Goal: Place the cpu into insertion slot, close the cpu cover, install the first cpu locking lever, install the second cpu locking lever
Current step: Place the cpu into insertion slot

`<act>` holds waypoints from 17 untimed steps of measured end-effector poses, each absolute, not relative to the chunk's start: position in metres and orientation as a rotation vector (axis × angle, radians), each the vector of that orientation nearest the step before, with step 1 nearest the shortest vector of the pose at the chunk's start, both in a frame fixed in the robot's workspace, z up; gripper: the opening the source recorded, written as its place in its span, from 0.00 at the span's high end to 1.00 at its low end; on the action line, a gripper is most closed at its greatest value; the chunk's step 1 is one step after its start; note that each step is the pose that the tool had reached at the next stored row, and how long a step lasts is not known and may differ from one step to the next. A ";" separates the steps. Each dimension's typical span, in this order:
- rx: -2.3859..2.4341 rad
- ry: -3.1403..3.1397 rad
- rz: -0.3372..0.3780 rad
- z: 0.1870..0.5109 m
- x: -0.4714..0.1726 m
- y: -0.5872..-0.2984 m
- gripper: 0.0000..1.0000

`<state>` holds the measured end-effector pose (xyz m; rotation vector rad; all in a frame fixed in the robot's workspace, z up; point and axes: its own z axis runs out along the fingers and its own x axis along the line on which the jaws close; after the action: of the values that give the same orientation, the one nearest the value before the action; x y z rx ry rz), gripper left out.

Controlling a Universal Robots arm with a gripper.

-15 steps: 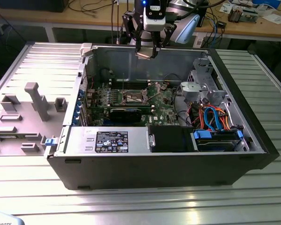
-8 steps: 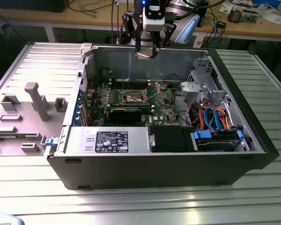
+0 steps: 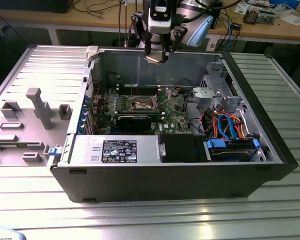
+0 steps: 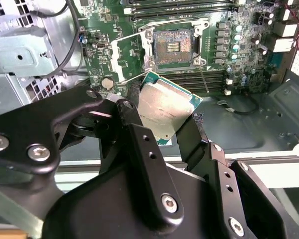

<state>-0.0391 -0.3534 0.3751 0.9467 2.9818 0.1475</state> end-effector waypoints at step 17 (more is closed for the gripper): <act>1.196 2.882 0.145 0.370 -0.041 -0.353 0.46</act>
<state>-0.0408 -0.3534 0.3698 1.1960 2.8823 0.1453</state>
